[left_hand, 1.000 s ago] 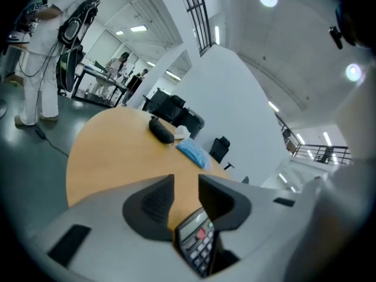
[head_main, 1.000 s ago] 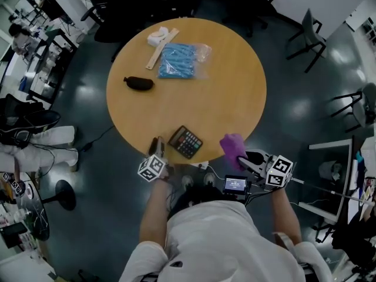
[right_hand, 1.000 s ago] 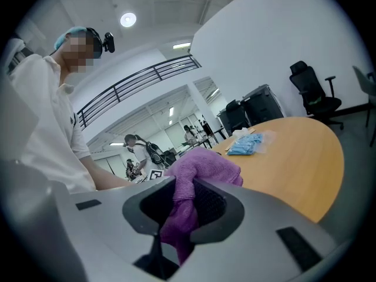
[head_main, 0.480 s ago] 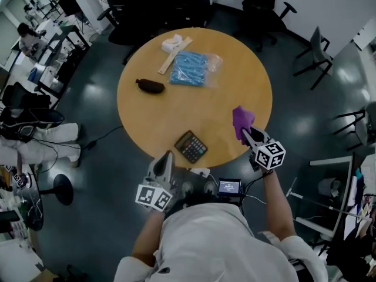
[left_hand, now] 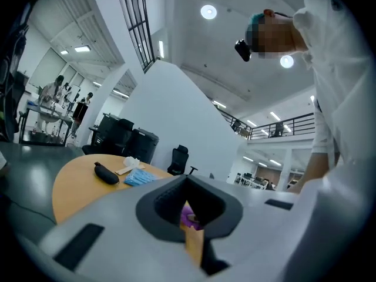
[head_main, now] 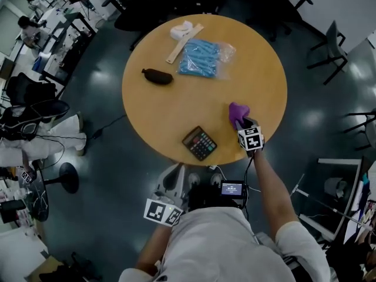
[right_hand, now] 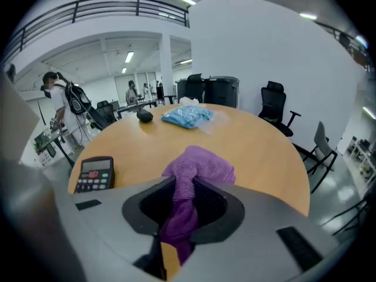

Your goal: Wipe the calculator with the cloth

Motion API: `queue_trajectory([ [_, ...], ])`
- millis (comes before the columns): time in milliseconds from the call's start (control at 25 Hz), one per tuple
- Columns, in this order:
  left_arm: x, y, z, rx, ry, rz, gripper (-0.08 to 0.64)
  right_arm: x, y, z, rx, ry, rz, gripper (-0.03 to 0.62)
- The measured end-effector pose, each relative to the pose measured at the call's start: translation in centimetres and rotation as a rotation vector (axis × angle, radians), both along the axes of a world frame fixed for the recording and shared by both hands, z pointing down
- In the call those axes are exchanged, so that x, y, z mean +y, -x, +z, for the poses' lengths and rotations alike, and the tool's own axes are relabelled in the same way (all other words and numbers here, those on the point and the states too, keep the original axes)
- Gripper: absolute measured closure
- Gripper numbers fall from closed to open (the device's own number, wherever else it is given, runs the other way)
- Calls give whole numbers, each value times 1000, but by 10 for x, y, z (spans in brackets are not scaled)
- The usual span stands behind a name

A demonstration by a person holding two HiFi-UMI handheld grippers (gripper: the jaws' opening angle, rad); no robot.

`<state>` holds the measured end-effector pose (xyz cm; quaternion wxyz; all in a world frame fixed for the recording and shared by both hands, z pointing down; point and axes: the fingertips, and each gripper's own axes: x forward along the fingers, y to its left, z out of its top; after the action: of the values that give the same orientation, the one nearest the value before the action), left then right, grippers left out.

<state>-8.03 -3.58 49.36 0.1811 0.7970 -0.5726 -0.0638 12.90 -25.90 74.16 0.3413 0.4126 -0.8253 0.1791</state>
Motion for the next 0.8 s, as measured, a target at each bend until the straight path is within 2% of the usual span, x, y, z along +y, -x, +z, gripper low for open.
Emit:
queue_trajectory([
  [280,0,10,2,5,-6,-17,552,9,18,37,86,53,-42,504],
  [600,5,20,4,-11,3,-41,552,24,23,61,121,128,-51,503],
  [800,3,19,7,-33,8,-45,553,22,23,62,123,129,-42,494],
])
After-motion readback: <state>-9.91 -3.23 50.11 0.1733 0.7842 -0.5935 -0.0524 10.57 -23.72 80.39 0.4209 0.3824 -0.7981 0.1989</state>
